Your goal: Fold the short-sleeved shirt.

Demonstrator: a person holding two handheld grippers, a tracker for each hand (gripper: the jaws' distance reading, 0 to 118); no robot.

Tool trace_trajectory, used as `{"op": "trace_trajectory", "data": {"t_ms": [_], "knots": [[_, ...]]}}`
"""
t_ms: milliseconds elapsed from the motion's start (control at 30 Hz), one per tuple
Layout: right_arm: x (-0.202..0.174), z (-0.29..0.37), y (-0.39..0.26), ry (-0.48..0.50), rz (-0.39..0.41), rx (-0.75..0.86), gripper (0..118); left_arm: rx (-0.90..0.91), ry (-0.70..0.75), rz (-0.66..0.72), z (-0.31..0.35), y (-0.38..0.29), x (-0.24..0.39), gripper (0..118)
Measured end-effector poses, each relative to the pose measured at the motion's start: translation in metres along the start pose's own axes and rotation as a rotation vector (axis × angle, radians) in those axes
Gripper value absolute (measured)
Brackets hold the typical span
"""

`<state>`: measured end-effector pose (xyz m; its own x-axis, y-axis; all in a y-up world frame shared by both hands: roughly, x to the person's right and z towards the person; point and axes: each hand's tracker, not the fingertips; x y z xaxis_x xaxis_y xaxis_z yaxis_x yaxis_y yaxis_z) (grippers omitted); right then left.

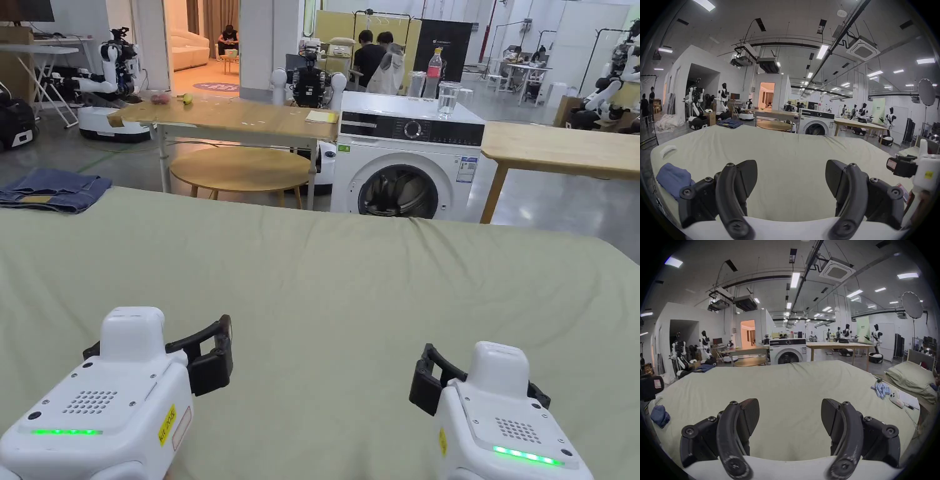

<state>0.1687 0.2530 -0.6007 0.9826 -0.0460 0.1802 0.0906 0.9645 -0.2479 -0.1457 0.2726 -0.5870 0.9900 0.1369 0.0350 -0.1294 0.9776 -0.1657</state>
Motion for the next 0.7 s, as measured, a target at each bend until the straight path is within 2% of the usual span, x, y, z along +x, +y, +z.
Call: {"op": "trace_trajectory", "data": {"t_ms": [67, 133, 233, 333, 700], "knots": [[0.005, -0.002, 0.000, 0.020, -0.024, -0.021, 81, 0.002, -0.007, 0.020, 0.000, 0.001, -0.002, 88], [0.010, -0.004, 0.001, 0.071, -0.089, -0.053, 81, -0.004, -0.013, 0.038, -0.001, 0.002, -0.004, 88], [0.016, -0.006, 0.007, 0.082, -0.162, -0.097, 81, -0.009, -0.011, 0.060, -0.002, 0.001, -0.005, 88], [0.019, -0.009, 0.012, 0.086, -0.194, -0.125, 81, -0.018, 0.017, 0.074, -0.003, 0.000, -0.005, 88], [0.016, -0.010, 0.020, 0.066, -0.153, -0.127, 81, -0.043, 0.074, 0.037, -0.007, 0.000, -0.001, 88]]}}
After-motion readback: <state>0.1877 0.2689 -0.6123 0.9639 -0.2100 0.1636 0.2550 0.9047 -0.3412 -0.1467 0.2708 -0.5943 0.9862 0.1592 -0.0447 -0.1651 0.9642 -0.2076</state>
